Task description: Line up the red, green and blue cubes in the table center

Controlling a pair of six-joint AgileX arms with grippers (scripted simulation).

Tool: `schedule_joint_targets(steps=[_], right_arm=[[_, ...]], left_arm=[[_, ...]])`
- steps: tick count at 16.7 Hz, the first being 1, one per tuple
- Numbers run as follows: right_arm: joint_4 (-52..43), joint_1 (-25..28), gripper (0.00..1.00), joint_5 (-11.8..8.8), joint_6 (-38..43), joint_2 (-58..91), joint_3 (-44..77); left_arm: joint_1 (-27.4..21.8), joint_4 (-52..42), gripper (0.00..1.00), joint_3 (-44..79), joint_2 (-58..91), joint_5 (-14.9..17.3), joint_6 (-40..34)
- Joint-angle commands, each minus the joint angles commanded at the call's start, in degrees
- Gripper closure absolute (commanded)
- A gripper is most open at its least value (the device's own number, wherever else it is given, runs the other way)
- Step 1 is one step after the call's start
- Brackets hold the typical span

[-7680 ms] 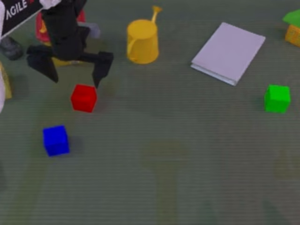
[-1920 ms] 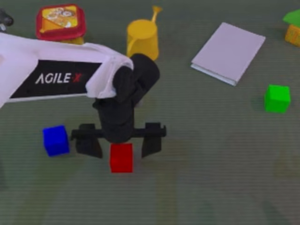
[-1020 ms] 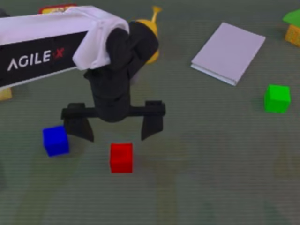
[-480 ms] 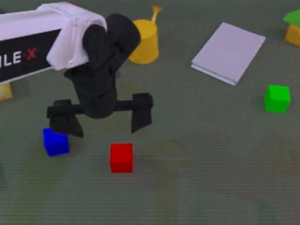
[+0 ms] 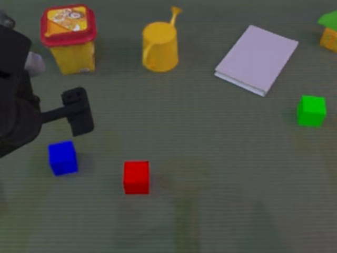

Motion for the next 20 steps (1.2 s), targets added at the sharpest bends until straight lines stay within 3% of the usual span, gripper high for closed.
schedule_joint_targets(steps=[6, 11, 16, 20], right_arm=[[-21.4, 1.4, 0.0, 0.2, 3.9, 41.6, 32.7], [-36.2, 2.4, 0.0, 0.3, 6.7, 69.2, 55.8], [-45.0, 3.0, 0.0, 0.3, 8.6, 84.9, 71.6], [-46.8, 3.2, 0.0, 0.3, 9.0, 88.4, 75.3]], left_arm=[[11.0, 17.4, 0.0, -26.4, -34.0, 0.0, 10.6], [17.0, 29.9, 0.0, -42.6, -55.2, 0.6, 20.7], [20.1, 39.3, 0.0, -51.2, -68.2, 1.5, 28.8], [20.6, 41.6, 0.0, -52.8, -71.6, 1.7, 30.9]])
